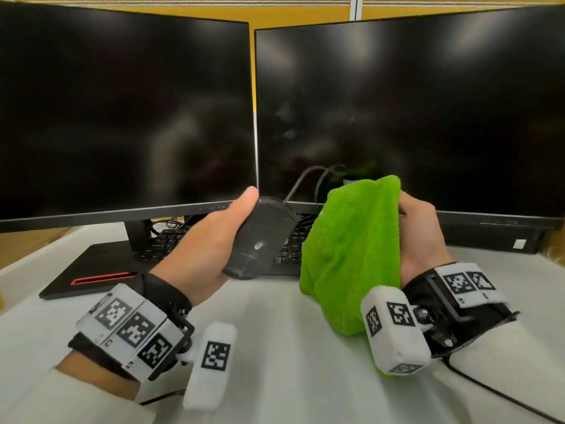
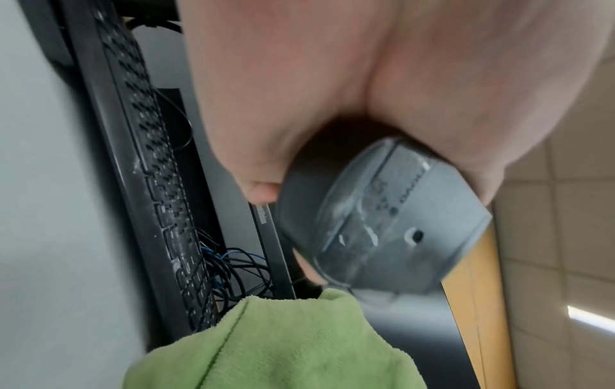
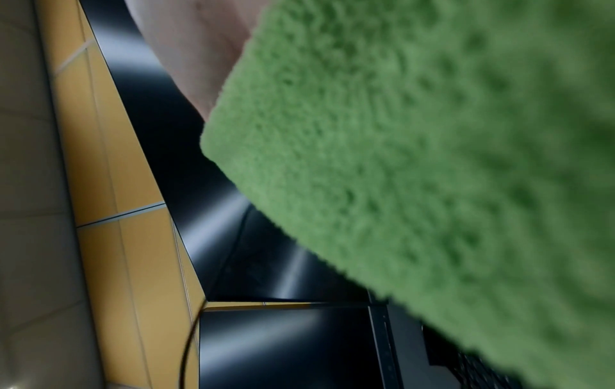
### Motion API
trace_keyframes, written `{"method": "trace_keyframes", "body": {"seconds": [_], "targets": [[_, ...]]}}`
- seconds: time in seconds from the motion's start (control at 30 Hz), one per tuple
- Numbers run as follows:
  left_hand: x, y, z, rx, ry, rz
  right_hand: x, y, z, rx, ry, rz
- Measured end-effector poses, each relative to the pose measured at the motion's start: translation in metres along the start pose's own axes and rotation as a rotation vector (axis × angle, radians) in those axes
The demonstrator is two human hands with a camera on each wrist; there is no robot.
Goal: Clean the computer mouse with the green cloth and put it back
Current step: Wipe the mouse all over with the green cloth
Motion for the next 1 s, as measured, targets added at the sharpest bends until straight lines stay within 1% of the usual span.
{"method": "trace_keyframes", "body": {"seconds": [0.07, 0.23, 0.3, 0.37, 0.47, 0.5, 0.63, 0.7, 0.8, 0.9, 0.93, 1.0], "targets": [[-0.001, -0.002, 0.005, -0.053, 0.081, -0.019, 0.002, 0.005, -0.007, 0.029, -0.006, 0.022], [0.002, -0.008, 0.012, -0.097, 0.184, -0.042, -0.002, 0.008, -0.013, 0.043, -0.027, 0.026], [0.005, -0.01, 0.011, -0.095, 0.211, -0.034, -0.001, 0.008, -0.015, 0.034, -0.068, 0.065], [0.008, -0.011, 0.009, -0.085, 0.223, -0.018, -0.003, 0.011, -0.019, 0.038, -0.112, 0.068], [0.011, -0.012, 0.005, -0.073, 0.253, 0.007, -0.017, 0.011, -0.03, 0.153, -0.117, -0.032], [0.011, -0.011, 0.003, -0.063, 0.262, 0.012, -0.02, 0.014, -0.036, 0.176, -0.098, -0.042], [0.016, -0.011, -0.001, -0.038, 0.259, 0.052, -0.032, 0.018, -0.049, 0.346, 0.074, 0.025], [0.017, -0.009, -0.005, -0.026, 0.237, 0.064, -0.042, 0.017, -0.055, 0.393, 0.169, 0.058], [0.02, -0.008, -0.014, -0.017, 0.181, 0.043, -0.046, 0.02, -0.06, 0.339, 0.266, 0.186], [0.024, -0.005, -0.024, 0.026, 0.102, 0.013, -0.038, 0.024, -0.061, 0.271, 0.425, 0.326], [0.024, -0.006, -0.025, 0.031, 0.105, -0.001, -0.036, 0.024, -0.06, 0.259, 0.45, 0.354], [0.022, -0.005, -0.023, 0.031, 0.145, -0.015, -0.032, 0.023, -0.058, 0.247, 0.447, 0.357]]}}
Point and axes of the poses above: each hand's wrist, its own y-axis away from the middle knuckle, its own z-axis out of the back of the hand, x = y × z, the point moved 6 cm from there along -y, towards the middle knuckle, and after that the axes turned 7 degrees about z, right-handed, at the moved point
